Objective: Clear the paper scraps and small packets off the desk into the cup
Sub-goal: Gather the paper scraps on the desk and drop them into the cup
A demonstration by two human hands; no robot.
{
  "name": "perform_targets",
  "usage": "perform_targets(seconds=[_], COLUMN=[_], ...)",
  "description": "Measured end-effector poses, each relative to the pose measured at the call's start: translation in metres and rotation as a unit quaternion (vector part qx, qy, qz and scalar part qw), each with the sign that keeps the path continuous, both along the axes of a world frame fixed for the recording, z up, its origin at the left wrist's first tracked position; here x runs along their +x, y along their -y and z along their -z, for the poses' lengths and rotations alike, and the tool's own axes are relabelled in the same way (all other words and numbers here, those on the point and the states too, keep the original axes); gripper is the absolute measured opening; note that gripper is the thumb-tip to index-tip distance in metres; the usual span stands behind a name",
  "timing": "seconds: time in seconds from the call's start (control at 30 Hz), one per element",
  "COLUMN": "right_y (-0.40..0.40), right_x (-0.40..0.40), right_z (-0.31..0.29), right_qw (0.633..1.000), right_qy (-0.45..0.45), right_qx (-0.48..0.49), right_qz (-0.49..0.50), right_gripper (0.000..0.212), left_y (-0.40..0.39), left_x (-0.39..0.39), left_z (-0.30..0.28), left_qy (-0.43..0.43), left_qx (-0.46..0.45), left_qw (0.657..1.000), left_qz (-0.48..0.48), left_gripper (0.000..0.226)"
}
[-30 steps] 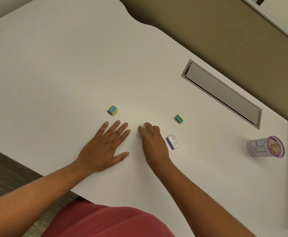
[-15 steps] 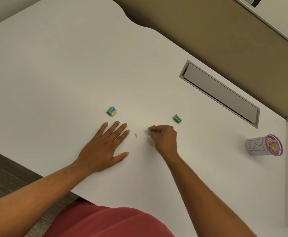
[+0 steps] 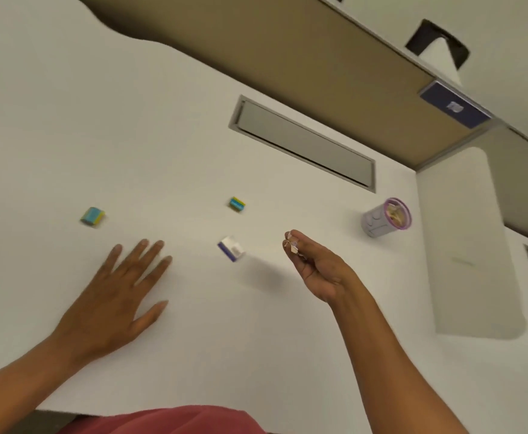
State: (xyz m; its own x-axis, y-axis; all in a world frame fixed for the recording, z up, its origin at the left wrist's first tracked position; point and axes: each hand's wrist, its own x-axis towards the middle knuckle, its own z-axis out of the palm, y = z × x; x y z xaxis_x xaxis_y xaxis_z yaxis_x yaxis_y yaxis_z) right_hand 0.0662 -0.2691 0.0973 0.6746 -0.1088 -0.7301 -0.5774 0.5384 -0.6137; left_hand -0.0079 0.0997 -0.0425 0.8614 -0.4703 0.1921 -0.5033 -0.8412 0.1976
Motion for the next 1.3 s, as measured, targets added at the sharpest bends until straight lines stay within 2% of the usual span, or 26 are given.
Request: perform_targets(seconds=[0.17,0.4,0.5,0.6,0.7,0.8,0.87,1.0,1.13,1.3], right_y=[0.072,0.157,0.188,0.219,0.247,0.264,0.268,0.269,0.277,0.297], right_x=[-0.004,-0.005,0.006,0.028,0.058,0.091,0.108,0.122,0.121,0.121], right_z=[-0.012,-0.018,-0.024,-0.033,-0.04,-0.038,-0.034,-0.025,-0.031,-0.042], right_qw=[0.997,0.994,0.991,0.973,0.915,0.782,0.722,0.677,0.635,0.595], right_qy=[0.015,0.032,0.043,0.068,0.086,0.07,0.056,0.052,0.072,0.065], right_qx=[-0.007,-0.031,-0.093,-0.215,-0.393,-0.611,-0.668,-0.681,-0.712,-0.739], right_qz=[0.072,0.102,0.088,0.044,-0.009,-0.103,-0.171,-0.274,-0.289,-0.31], right_gripper=[0.02,0.018,0.014,0.016,0.022,0.014,0.016,0.013,0.014,0.03], left_y=[0.137,0.275,0.299,0.307,0.308,0.308,0.308,0.309,0.309,0.31], left_x=[0.005,0.043,0.053,0.052,0.05,0.051,0.051,0.051,0.05,0.051], left_z=[-0.034,-0.036,-0.022,-0.007,0.0,-0.001,-0.002,-0.004,-0.003,-0.002], left_qy=[-0.01,-0.077,-0.095,-0.081,-0.069,-0.069,-0.07,-0.08,-0.094,-0.088], left_qx=[-0.031,0.018,0.037,0.047,0.046,0.041,0.038,0.041,0.04,0.04], left_qw=[0.989,0.975,0.973,0.976,0.979,0.981,0.981,0.981,0.981,0.982], left_qz=[0.143,0.206,0.206,0.197,0.186,0.178,0.177,0.17,0.165,0.163], left_gripper=[0.073,0.07,0.072,0.07,0.068,0.066,0.065,0.064,0.064,0.063])
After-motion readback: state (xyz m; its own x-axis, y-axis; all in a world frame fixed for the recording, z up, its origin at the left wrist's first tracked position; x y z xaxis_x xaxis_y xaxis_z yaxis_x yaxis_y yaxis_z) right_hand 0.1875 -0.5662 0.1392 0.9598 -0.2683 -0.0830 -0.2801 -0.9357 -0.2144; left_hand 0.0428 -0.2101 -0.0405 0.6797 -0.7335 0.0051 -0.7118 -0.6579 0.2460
